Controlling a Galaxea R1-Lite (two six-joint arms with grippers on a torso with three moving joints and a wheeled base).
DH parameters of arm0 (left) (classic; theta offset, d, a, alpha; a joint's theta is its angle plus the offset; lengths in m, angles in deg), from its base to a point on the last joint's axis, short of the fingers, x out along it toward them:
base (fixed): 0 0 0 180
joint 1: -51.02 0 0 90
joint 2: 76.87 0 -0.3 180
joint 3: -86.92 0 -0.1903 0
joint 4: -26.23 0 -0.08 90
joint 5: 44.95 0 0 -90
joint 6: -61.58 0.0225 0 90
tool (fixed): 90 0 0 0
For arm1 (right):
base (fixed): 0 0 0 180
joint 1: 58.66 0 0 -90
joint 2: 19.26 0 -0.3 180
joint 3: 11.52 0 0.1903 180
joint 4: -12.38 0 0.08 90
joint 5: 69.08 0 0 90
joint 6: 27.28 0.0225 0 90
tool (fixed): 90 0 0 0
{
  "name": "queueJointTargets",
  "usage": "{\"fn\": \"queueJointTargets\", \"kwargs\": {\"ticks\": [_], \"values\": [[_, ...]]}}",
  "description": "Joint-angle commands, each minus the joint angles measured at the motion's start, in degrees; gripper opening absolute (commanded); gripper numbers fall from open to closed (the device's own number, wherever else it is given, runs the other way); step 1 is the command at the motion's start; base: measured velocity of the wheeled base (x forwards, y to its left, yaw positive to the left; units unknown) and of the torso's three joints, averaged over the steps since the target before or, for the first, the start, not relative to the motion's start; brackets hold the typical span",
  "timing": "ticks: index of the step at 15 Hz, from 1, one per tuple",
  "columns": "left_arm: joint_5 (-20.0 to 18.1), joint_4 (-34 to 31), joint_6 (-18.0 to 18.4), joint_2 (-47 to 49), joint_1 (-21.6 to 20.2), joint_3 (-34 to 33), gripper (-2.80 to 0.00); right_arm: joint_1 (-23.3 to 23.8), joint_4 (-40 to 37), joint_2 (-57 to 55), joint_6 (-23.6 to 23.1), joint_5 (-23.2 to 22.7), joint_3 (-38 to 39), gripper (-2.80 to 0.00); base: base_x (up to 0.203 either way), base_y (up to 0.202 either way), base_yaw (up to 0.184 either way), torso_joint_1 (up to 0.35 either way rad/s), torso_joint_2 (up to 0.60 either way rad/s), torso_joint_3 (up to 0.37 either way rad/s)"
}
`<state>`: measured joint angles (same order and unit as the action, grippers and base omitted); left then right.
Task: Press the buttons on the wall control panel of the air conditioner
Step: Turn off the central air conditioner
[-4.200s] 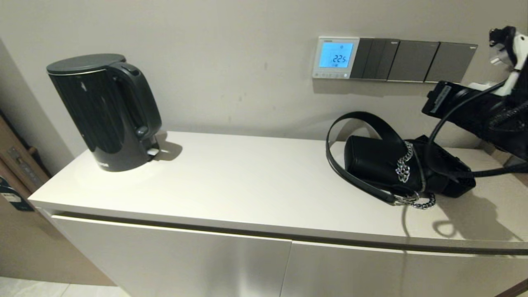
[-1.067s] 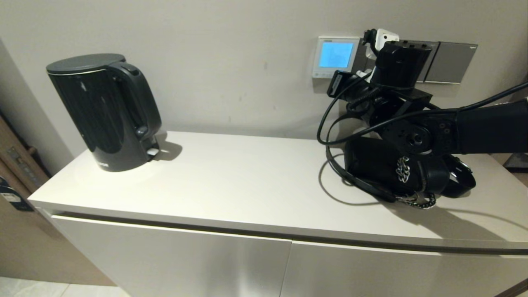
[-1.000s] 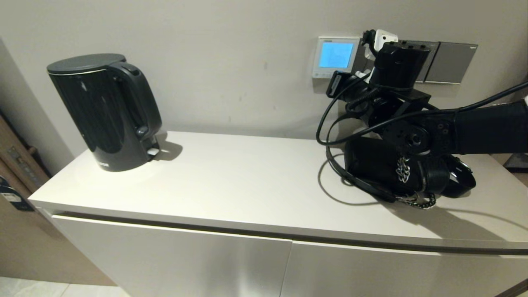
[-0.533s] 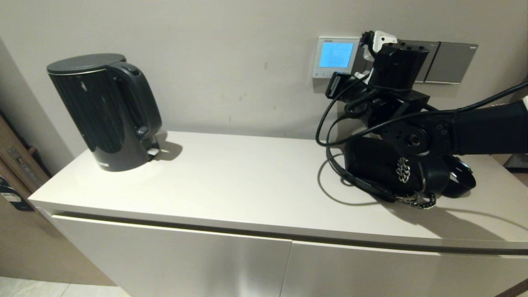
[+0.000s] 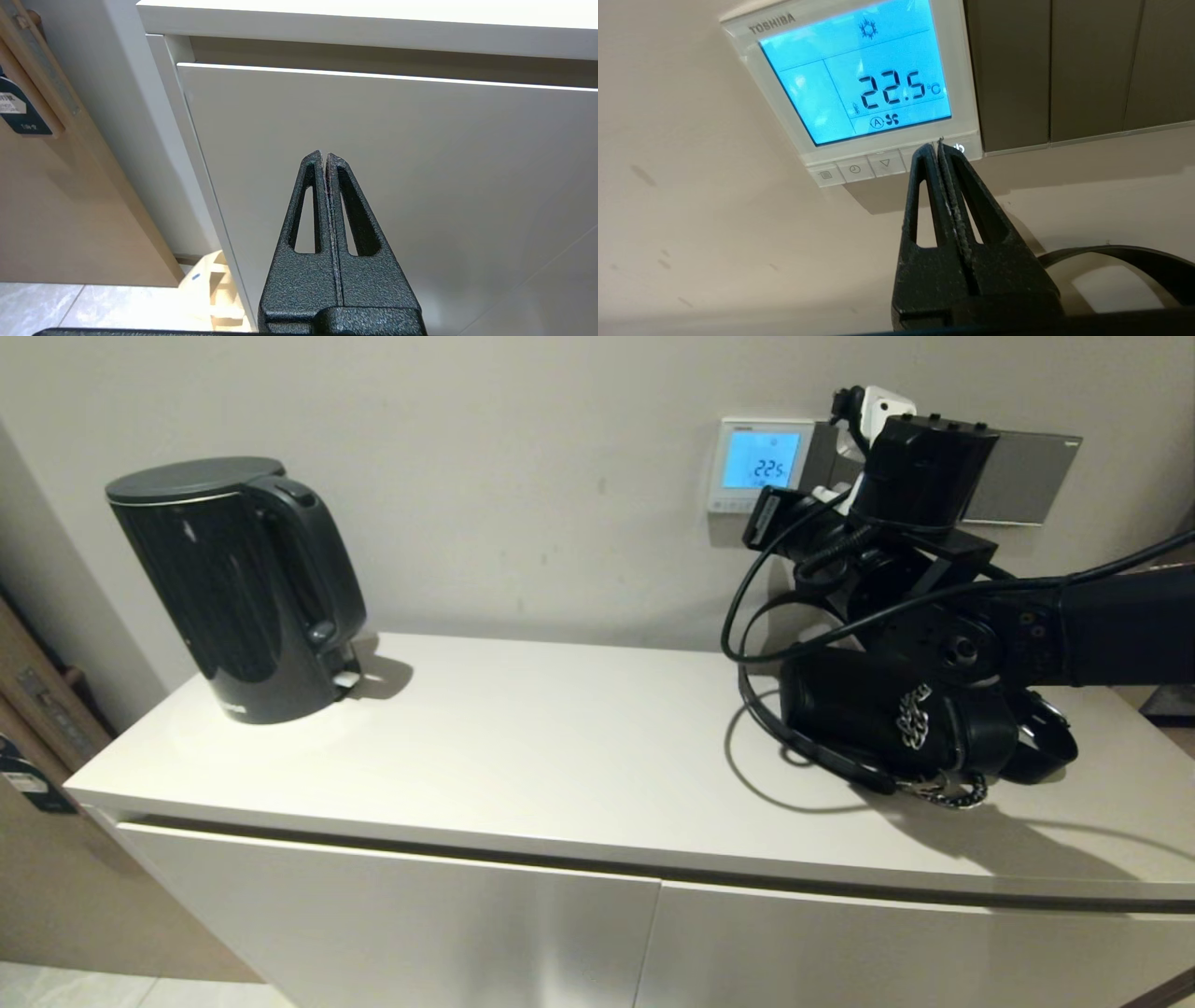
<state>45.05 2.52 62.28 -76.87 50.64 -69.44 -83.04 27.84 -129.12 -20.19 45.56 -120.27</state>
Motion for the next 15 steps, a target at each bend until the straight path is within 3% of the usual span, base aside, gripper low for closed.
{"fn": "queueJointTargets", "kwargs": {"ticks": [1,15], "values": [[0.09,-0.01,0.0,0.09,-0.06,0.0,-2.8,-0.05,0.2,0.35,-0.14,0.15,0.13,-2.8,0.0,0.0,0.0,0.0,0.0,0.0],[0.08,-0.01,0.0,0.09,0.03,0.0,-2.8,0.74,0.2,-2.96,-0.14,0.06,-1.63,-2.8,0.0,0.0,0.0,0.0,0.0,0.0]]}}
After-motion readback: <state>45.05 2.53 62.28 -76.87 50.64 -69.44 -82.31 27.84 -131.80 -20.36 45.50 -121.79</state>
